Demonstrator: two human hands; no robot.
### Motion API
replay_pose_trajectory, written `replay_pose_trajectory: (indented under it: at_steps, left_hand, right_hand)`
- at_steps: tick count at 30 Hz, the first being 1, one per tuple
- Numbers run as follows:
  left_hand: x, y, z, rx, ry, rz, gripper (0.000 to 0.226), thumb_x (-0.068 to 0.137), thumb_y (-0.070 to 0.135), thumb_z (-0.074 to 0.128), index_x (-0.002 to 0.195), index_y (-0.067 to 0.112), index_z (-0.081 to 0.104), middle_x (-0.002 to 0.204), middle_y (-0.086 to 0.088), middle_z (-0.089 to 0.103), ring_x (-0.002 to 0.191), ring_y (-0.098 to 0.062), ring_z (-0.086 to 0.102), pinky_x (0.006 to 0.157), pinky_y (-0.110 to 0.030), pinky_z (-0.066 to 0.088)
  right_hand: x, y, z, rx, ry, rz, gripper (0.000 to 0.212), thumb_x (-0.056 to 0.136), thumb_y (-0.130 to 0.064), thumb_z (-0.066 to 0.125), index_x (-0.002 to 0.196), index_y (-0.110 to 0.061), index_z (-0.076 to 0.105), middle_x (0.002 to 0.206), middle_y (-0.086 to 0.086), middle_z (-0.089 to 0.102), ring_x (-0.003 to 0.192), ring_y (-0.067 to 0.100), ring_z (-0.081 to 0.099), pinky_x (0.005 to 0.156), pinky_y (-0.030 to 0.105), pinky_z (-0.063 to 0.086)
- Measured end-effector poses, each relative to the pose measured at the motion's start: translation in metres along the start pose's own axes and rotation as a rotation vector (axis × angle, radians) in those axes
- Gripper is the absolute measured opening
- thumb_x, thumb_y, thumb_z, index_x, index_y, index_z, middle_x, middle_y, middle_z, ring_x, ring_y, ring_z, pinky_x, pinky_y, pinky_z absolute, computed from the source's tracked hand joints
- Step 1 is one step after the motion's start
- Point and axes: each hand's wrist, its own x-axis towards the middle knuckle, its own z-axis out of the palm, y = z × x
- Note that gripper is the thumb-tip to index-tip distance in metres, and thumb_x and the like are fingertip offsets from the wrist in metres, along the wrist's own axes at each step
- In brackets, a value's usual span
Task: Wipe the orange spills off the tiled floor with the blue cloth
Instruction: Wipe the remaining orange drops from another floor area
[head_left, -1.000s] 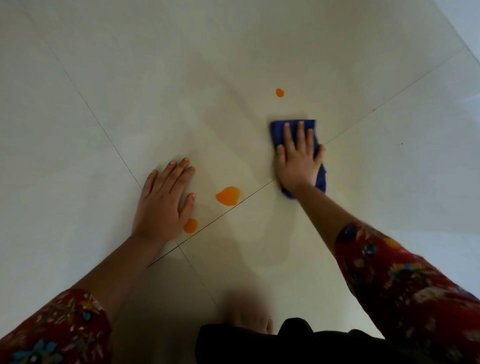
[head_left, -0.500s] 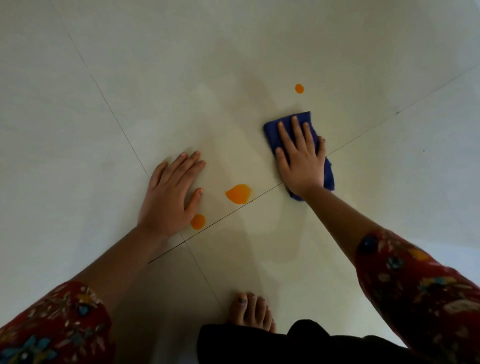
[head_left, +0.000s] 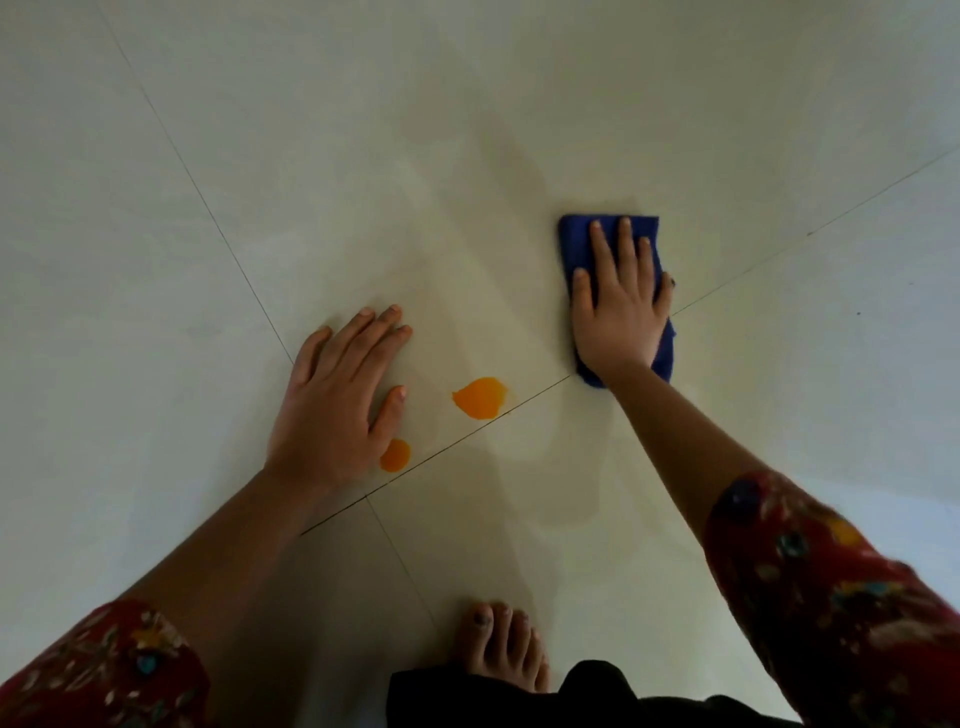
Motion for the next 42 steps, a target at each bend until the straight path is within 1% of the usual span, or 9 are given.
replay_pose_trajectory:
  at_steps: [4, 7, 12, 17, 23, 29, 31, 36, 42]
  left_hand:
    - [0.0, 0.001, -0.001, -0.007, 0.007, 0.002, 0.057, 0.094, 0.036, 0.041, 0.149, 0.021, 0.034, 0.158, 0.005, 0.026, 0.148, -0.013, 0.018, 0.12, -0.04, 0.012]
    - [0.0, 0.001, -0.001, -0.008, 0.001, -0.003, 0.057, 0.094, 0.035, 0.042, 0.149, 0.021, 0.034, 0.158, 0.005, 0.026, 0.148, -0.013, 0.018, 0.121, -0.039, 0.012]
    - [0.0, 0.0, -0.002, -0.015, 0.012, 0.003, 0.057, 0.094, 0.035, 0.042, 0.149, 0.02, 0.034, 0.158, 0.004, 0.027, 0.147, -0.014, 0.019, 0.12, -0.041, 0.013]
    - [0.002, -0.001, 0.0, -0.022, 0.022, 0.015, 0.057, 0.094, 0.035, 0.042, 0.149, 0.019, 0.035, 0.158, 0.002, 0.029, 0.147, -0.015, 0.021, 0.121, -0.039, 0.013]
    - [0.0, -0.001, -0.001, 0.0, 0.024, 0.017, 0.058, 0.094, 0.035, 0.042, 0.149, 0.02, 0.034, 0.158, 0.003, 0.028, 0.147, -0.015, 0.02, 0.121, -0.039, 0.012]
    - [0.0, -0.002, 0.0, -0.008, 0.039, 0.033, 0.058, 0.093, 0.034, 0.044, 0.148, 0.018, 0.036, 0.157, 0.002, 0.03, 0.146, -0.016, 0.023, 0.119, -0.041, 0.017]
    - [0.001, -0.003, 0.001, -0.009, 0.04, 0.035, 0.058, 0.093, 0.034, 0.045, 0.148, 0.018, 0.036, 0.158, 0.002, 0.029, 0.146, -0.015, 0.022, 0.119, -0.042, 0.017]
    - [0.001, -0.004, 0.003, -0.011, 0.036, 0.034, 0.057, 0.094, 0.035, 0.044, 0.148, 0.02, 0.036, 0.158, 0.004, 0.028, 0.147, -0.015, 0.021, 0.119, -0.042, 0.016]
    - [0.0, -0.005, 0.003, -0.043, 0.051, 0.056, 0.056, 0.092, 0.031, 0.043, 0.147, 0.019, 0.038, 0.158, 0.004, 0.029, 0.146, -0.014, 0.023, 0.119, -0.041, 0.017]
  right_hand:
    - [0.046, 0.004, -0.009, 0.026, 0.009, 0.289, 0.055, 0.101, -0.046, 0.019, 0.154, -0.037, 0.006, 0.164, -0.005, -0.001, 0.15, 0.019, -0.002, 0.118, 0.052, 0.001]
    - [0.099, -0.026, -0.016, 0.052, -0.025, 0.276, 0.056, 0.101, -0.045, 0.018, 0.154, -0.035, 0.003, 0.164, -0.003, -0.006, 0.15, 0.021, -0.005, 0.118, 0.055, 0.001]
    - [0.059, -0.071, -0.001, -0.051, -0.031, -0.228, 0.055, 0.101, -0.046, 0.023, 0.154, -0.033, 0.015, 0.163, 0.0, 0.008, 0.15, 0.022, 0.005, 0.117, 0.053, 0.005]
    - [-0.021, -0.002, -0.004, -0.131, -0.153, -0.644, 0.054, 0.101, -0.049, 0.023, 0.153, -0.037, 0.015, 0.163, -0.006, 0.009, 0.15, 0.018, 0.003, 0.12, 0.049, 0.003]
    - [0.031, -0.001, -0.008, -0.066, -0.033, -0.063, 0.055, 0.101, -0.047, 0.021, 0.153, -0.038, 0.009, 0.164, -0.004, 0.004, 0.15, 0.019, 0.001, 0.118, 0.054, 0.003]
    - [-0.074, -0.006, 0.007, -0.179, -0.172, -0.717, 0.053, 0.102, -0.041, 0.021, 0.154, -0.036, 0.01, 0.164, -0.004, 0.004, 0.151, 0.021, -0.001, 0.119, 0.051, -0.001]
    - [-0.076, 0.027, 0.004, -0.192, -0.155, -0.691, 0.053, 0.101, -0.04, 0.021, 0.153, -0.038, 0.011, 0.163, -0.005, 0.008, 0.15, 0.02, 0.002, 0.119, 0.052, 0.004]
    - [-0.012, 0.019, -0.002, -0.117, -0.036, -0.107, 0.053, 0.101, -0.043, 0.017, 0.153, -0.038, 0.008, 0.164, -0.004, 0.005, 0.15, 0.019, 0.002, 0.118, 0.053, 0.007]
    - [-0.093, -0.029, 0.014, -0.142, -0.121, -0.535, 0.055, 0.101, -0.042, 0.02, 0.154, -0.033, 0.013, 0.163, -0.001, 0.008, 0.15, 0.025, 0.003, 0.118, 0.054, 0.003]
